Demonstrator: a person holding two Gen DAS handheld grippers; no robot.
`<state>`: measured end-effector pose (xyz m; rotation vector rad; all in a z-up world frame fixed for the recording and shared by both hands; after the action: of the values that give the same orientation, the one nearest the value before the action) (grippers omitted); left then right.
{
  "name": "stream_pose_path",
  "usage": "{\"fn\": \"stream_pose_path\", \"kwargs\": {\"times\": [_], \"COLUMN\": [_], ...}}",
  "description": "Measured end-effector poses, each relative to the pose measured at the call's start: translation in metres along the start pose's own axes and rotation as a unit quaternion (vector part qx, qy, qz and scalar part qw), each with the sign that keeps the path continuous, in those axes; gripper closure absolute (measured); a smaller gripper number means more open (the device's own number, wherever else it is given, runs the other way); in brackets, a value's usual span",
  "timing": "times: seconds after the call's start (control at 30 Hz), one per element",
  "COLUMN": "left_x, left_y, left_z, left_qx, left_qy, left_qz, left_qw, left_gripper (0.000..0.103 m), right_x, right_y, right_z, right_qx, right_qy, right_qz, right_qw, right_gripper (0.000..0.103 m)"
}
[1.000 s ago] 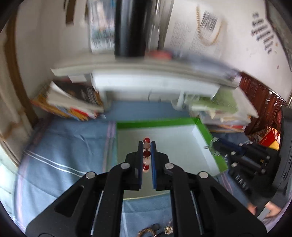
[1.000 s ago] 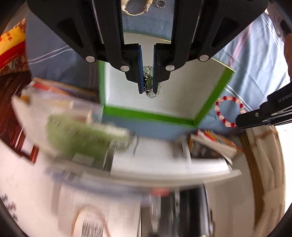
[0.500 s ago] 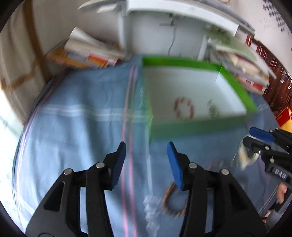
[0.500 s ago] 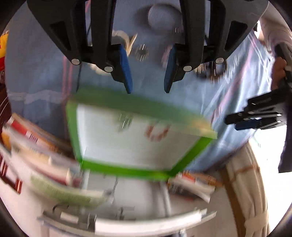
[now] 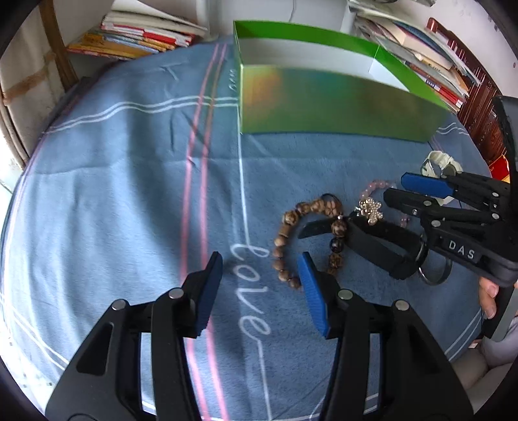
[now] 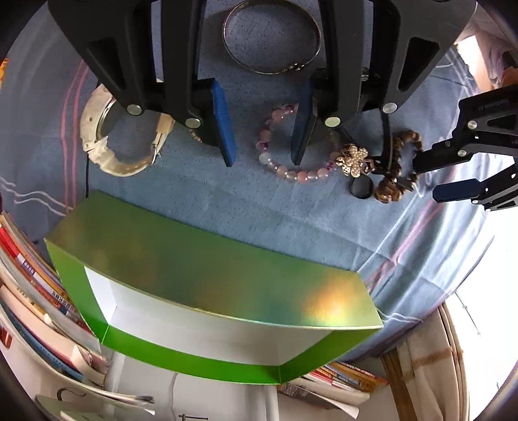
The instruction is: Organize jewelry
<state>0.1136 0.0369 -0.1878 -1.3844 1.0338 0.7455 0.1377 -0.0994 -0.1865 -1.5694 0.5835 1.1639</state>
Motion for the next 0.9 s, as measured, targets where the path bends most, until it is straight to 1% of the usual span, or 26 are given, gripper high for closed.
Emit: {"fn": "stream_pose_path", "kwargs": {"times": [0.03,0.07,0.1,0.13,0.2,0.27,0.33,0.4,0.57,0.67,0.77,0.8,0.83,0.87,0.9], "left_x": [0.001,0.003,0.004,0.005,0.005,0.007,0.002,-0.016,-0.062,-0.077,-0.074,-0.067,-0.061,-0.049,-0.039], "left_y": [-0.001,-0.001,-0.002,-0.003,-0.006,-0.010,-0.016,-0.025,-0.051,-0.067,-0.082,-0.086,-0.088,-0.091,-0.091], "left_z": [0.000,0.000,0.001,0.002,0.003,0.004,0.003,0.002,-0.011,-0.026,-0.039,-0.041,-0.039,-0.034,-0.030], "left_qx": [0.001,0.004,0.005,0.005,0.000,-0.005,-0.005,-0.005,0.010,0.027,0.038,0.037,0.034,0.030,0.023], "left_qy": [-0.003,-0.010,-0.016,-0.021,-0.017,-0.013,-0.016,-0.011,0.010,0.023,0.035,0.033,0.022,0.002,-0.006], "left_qz": [-0.002,-0.004,-0.006,-0.009,-0.008,-0.008,-0.016,-0.041,-0.102,-0.125,-0.132,-0.130,-0.127,-0.121,-0.114], "left_qw": [1.0000,0.9999,0.9998,0.9997,0.9998,0.9999,0.9997,0.9991,0.9947,0.9915,0.9899,0.9902,0.9910,0.9922,0.9932], "left_gripper": [0.056,0.060,0.071,0.077,0.095,0.095,0.095,0.095,0.095,0.095,0.095,0.095,0.095,0.095,0.095], "right_x": [0.000,0.000,0.000,0.000,0.000,-0.001,-0.002,-0.010,-0.050,-0.067,-0.065,-0.060,-0.056,-0.052,-0.047], "right_y": [0.000,0.000,-0.001,-0.001,-0.001,0.000,0.000,-0.002,-0.019,-0.030,-0.032,-0.032,-0.032,-0.029,-0.027], "right_z": [0.001,0.001,0.001,0.002,0.004,0.006,0.007,0.005,-0.002,-0.009,-0.019,-0.022,-0.022,-0.027,-0.030], "right_qx": [-0.002,-0.002,-0.004,-0.006,-0.006,-0.006,-0.001,0.003,0.018,0.028,0.047,0.054,0.058,0.063,0.069], "right_qy": [0.003,0.004,0.007,0.011,0.004,0.005,-0.007,-0.011,-0.016,-0.015,-0.013,-0.014,-0.012,-0.005,0.000], "right_qz": [0.000,-0.001,-0.003,-0.006,-0.008,-0.008,-0.009,-0.016,-0.066,-0.091,-0.088,-0.084,-0.080,-0.074,-0.069], "right_qw": [1.000,1.000,1.000,1.000,1.000,1.000,1.000,1.000,0.998,0.995,0.995,0.995,0.995,0.995,0.995], "right_gripper": [0.067,0.067,0.069,0.077,0.094,0.094,0.095,0.095,0.095,0.095,0.095,0.095,0.095,0.095,0.095]}}
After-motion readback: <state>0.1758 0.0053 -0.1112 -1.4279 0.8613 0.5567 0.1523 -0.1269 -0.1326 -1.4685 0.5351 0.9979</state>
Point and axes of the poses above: each gripper's, at about its wrist camera, not at the fingertips, and x roughly the way its jaws point, z to its left, y to its underside, the point moved 10 cm from there along x, roughly the way its jaws point, and after that the axes turned 3 degrees about y, right-handed, at the moved point
